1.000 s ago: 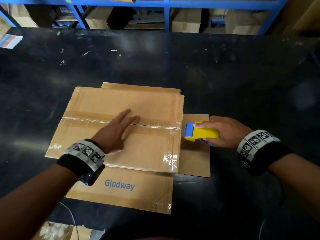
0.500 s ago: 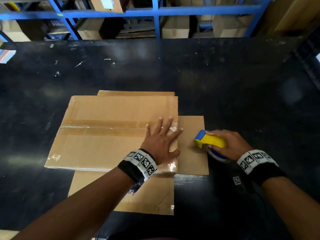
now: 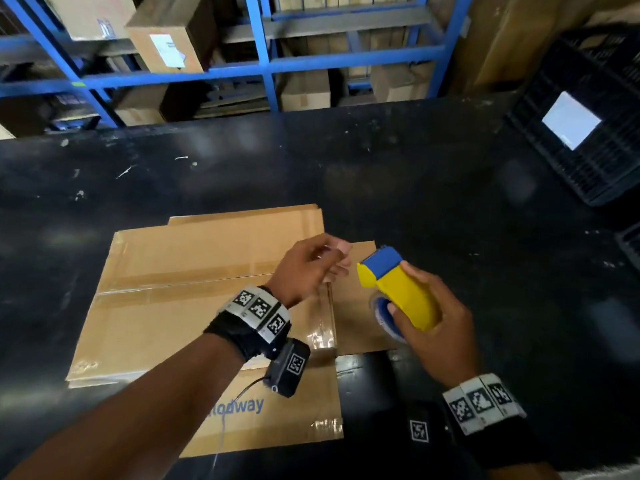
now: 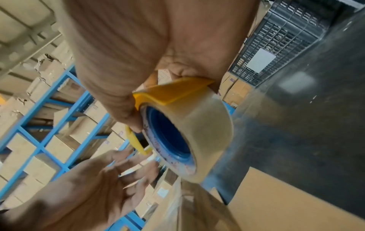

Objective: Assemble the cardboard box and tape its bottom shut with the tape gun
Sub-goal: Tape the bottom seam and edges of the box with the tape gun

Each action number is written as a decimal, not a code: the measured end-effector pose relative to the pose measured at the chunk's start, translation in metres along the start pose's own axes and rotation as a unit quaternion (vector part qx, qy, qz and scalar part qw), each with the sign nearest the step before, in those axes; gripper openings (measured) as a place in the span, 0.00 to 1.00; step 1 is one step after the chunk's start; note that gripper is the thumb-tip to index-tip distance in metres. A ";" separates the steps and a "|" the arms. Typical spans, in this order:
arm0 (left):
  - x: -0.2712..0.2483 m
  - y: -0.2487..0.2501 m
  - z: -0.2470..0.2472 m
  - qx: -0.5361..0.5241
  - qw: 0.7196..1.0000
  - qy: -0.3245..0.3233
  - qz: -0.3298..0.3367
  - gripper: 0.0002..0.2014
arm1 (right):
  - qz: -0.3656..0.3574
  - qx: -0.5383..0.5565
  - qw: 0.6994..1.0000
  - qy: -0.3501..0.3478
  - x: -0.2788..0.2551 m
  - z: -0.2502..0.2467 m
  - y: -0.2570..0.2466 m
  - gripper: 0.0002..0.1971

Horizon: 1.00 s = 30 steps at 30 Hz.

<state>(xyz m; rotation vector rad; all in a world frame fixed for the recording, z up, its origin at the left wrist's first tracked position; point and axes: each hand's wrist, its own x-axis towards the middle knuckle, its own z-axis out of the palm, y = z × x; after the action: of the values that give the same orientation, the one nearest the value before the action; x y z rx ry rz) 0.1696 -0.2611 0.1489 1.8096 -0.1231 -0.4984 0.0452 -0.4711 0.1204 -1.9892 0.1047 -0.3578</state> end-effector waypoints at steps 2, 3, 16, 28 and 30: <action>-0.004 0.018 -0.003 -0.101 0.993 -0.037 -0.052 0.12 | -0.010 0.008 1.000 0.025 -0.011 0.011 -0.014 0.34; -0.006 0.024 -0.005 -0.116 0.990 -0.051 -0.059 0.13 | -0.016 0.006 0.999 0.037 -0.015 0.017 -0.019 0.35; -0.035 0.037 -0.062 -0.047 0.991 -0.127 0.011 0.15 | -0.065 -0.004 0.990 0.127 -0.065 0.072 -0.079 0.33; -0.010 0.042 -0.102 0.121 0.980 -0.116 0.111 0.15 | -0.027 -0.110 0.979 0.170 -0.062 0.123 -0.111 0.37; 0.004 0.043 -0.105 0.143 0.976 -0.123 0.106 0.15 | -0.011 -0.128 0.977 0.171 -0.056 0.128 -0.116 0.38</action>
<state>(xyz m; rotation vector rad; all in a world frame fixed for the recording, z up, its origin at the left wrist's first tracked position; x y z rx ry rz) 0.2222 -0.1819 0.2101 1.9779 -0.5769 -0.5724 0.0200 -0.2959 0.1628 -2.1657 0.3626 -0.7308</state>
